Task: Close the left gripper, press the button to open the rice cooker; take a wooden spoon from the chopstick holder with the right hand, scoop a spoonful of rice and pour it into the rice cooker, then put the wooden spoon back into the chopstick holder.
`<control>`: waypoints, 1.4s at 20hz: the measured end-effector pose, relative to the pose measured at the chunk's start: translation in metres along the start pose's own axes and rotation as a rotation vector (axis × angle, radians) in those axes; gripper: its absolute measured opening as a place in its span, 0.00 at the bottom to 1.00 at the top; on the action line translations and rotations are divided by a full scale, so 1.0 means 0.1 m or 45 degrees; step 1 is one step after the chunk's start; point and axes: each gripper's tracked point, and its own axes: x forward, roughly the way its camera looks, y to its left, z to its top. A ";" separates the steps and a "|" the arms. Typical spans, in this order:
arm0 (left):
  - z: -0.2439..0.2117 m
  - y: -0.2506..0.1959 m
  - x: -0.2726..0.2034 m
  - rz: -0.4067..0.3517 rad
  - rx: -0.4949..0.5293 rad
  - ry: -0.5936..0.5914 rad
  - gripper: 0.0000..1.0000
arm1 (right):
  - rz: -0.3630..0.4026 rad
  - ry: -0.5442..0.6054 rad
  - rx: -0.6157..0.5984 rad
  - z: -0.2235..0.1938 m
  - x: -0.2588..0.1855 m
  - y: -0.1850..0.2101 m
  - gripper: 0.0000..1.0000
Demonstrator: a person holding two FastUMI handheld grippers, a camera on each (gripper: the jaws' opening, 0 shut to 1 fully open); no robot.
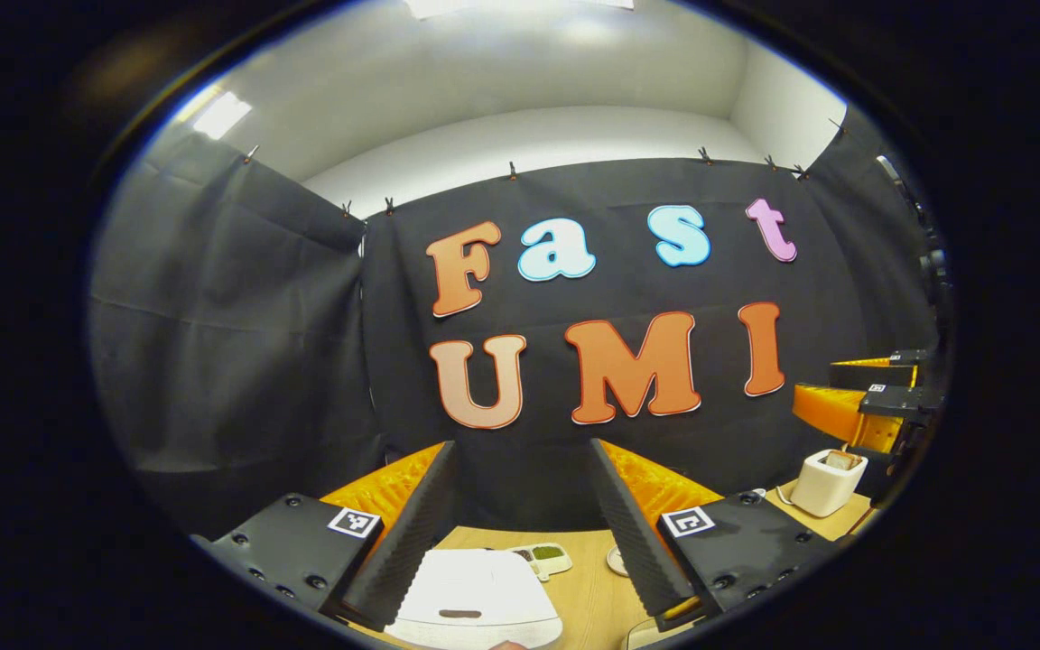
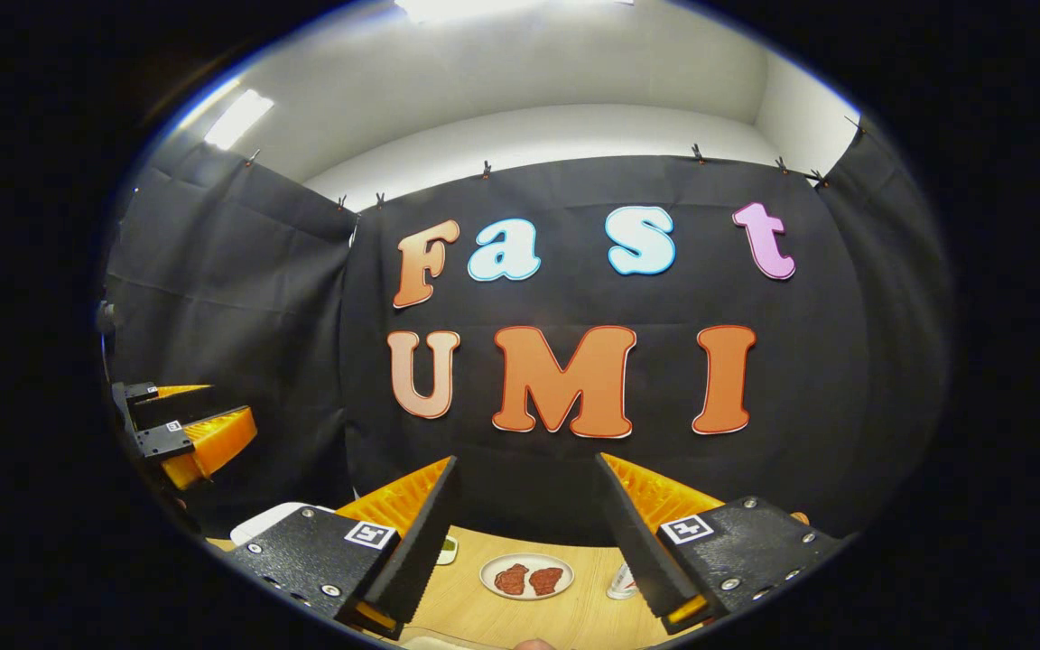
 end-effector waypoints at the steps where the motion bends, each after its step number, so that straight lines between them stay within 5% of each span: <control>1: 0.02 -0.03 0.00 -0.014 -0.008 -0.008 0.97 | -0.007 0.006 -0.007 -0.01 -0.01 -0.02 0.91; 28: 0.01 0.07 0.12 -0.021 -0.048 0.056 0.97 | 0.006 0.016 -0.035 -0.01 -0.02 0.07 0.91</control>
